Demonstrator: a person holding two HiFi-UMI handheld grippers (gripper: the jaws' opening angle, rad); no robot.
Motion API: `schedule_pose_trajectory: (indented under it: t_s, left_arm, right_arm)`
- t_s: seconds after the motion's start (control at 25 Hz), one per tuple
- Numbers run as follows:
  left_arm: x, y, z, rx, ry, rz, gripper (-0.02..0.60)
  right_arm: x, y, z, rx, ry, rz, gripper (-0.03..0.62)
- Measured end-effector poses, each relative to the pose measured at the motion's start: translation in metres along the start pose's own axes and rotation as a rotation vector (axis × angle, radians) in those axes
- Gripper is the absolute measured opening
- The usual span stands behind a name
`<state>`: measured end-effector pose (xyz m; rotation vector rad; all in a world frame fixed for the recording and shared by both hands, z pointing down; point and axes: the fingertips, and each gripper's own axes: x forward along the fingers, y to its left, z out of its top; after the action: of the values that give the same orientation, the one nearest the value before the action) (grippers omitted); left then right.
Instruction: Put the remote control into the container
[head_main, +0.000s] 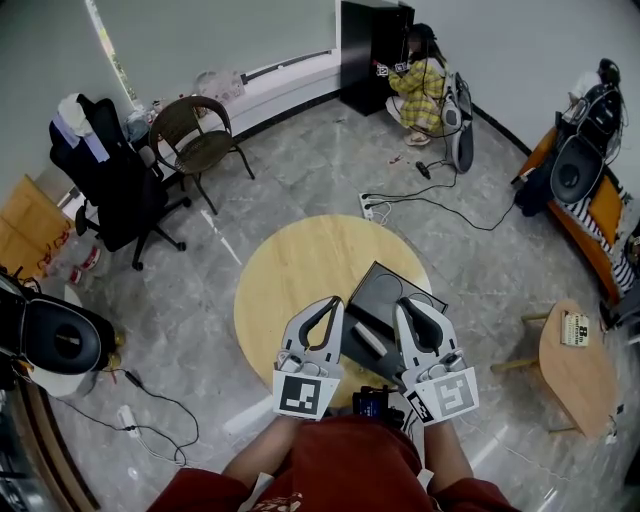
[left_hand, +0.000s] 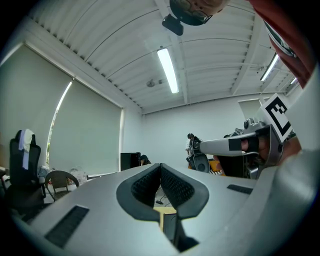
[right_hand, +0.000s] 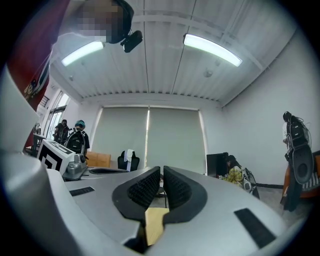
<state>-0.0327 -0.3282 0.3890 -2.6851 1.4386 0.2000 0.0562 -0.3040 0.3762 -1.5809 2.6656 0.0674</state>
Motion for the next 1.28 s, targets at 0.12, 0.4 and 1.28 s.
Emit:
schedule_pose_trajectory:
  t_s: [0.12, 0.4, 1.28]
  left_arm:
    - [0.001, -0.001, -0.002, -0.004, 0.004, -0.004, 0.015]
    - [0.004, -0.001, -0.004, -0.006, 0.008, -0.008, 0.015]
    - [0.012, -0.004, -0.008, -0.002, 0.012, -0.003, 0.015]
  right_arm:
    - [0.001, 0.004, -0.004, -0.010, 0.014, 0.019, 0.029]
    - [0.002, 0.008, -0.006, -0.026, 0.030, 0.038, 0.023]
    - [0.005, -0.012, -0.015, -0.047, 0.049, -0.015, 0.021]
